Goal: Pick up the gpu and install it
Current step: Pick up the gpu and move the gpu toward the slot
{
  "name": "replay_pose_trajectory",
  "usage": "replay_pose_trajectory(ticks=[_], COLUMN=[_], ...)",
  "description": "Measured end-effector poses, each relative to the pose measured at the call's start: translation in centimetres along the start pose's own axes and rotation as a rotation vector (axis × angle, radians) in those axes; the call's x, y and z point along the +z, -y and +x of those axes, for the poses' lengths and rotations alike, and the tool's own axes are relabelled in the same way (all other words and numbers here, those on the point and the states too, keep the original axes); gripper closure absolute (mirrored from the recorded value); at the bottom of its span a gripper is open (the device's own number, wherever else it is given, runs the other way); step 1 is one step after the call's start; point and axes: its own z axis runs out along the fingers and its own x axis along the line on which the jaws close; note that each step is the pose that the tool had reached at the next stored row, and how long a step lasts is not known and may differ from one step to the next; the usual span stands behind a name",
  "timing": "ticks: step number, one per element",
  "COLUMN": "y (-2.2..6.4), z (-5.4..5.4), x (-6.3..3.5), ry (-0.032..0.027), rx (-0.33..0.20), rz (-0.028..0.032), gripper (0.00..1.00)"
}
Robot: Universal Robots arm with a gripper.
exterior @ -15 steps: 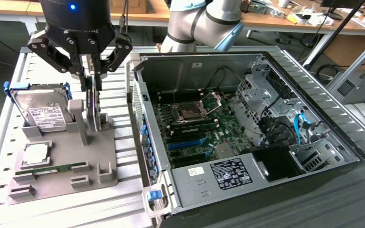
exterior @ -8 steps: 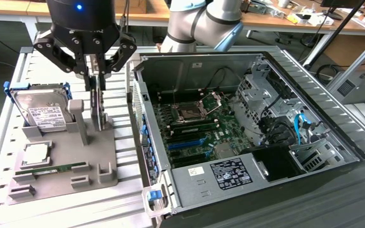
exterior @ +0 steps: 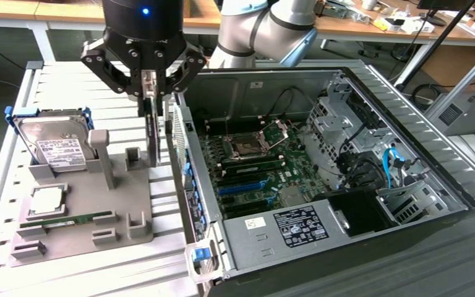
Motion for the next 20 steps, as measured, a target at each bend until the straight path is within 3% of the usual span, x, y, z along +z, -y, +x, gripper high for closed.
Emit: replay_pose_trajectory(ticks=[10, 16, 20], y=[-0.11, -0.16, -0.21], z=[-3.7, -4.6, -6.2], x=[-0.01, -0.43, -0.49], ry=[-0.0014, -0.0023, -0.0082], rx=[0.000, 0.000, 0.001], rz=[0.0001, 0.0001, 0.0002], gripper=[0.73, 0.73, 0.73])
